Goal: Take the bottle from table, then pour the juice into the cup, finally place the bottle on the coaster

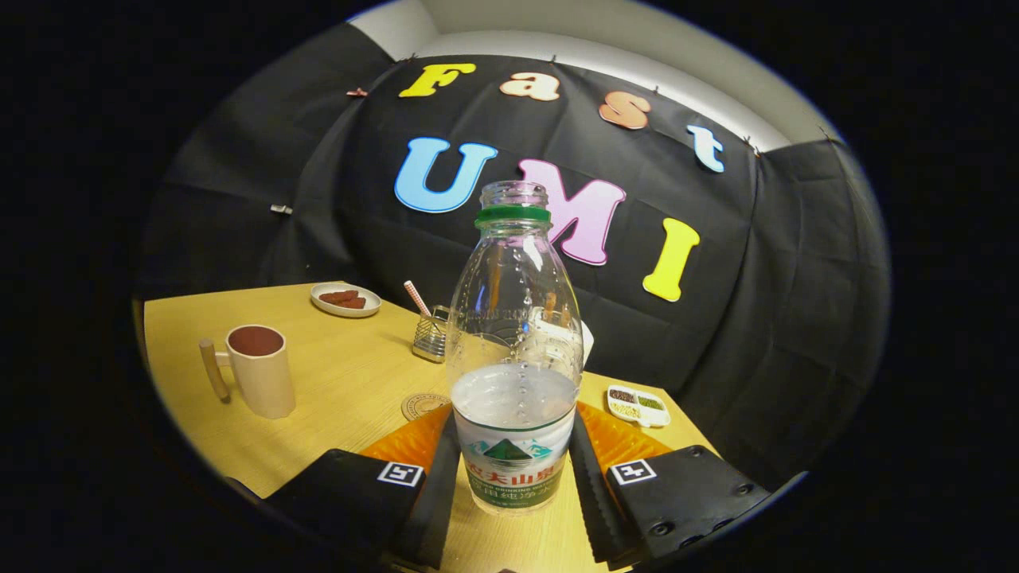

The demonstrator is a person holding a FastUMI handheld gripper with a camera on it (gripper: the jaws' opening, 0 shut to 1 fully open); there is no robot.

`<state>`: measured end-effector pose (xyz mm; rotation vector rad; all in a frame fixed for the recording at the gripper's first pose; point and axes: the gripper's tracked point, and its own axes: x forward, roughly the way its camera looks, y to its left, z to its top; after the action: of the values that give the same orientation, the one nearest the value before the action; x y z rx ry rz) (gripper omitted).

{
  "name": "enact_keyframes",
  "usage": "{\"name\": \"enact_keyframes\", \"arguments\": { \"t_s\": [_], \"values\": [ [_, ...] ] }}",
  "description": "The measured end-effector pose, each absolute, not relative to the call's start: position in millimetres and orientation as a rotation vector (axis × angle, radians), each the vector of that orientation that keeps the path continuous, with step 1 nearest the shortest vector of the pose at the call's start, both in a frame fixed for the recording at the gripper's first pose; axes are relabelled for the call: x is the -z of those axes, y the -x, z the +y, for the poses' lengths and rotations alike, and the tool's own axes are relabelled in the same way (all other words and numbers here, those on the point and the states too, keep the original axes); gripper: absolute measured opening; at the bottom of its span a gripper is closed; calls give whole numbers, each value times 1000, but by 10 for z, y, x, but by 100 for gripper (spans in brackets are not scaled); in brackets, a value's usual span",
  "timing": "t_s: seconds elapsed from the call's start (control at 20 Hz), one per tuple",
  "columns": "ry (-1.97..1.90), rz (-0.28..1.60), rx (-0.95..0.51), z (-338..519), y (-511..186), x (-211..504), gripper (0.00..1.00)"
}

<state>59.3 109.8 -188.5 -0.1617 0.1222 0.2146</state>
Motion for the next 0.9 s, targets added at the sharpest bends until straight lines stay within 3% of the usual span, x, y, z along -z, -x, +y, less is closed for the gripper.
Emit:
{"name": "enact_keyframes", "arguments": {
  "t_s": [0.3, 0.9],
  "values": [
    [415, 147, -253, 1380, -563, 1480, 70],
    [930, 185, -320, 1985, -564, 1602, 70]
  ]
}}
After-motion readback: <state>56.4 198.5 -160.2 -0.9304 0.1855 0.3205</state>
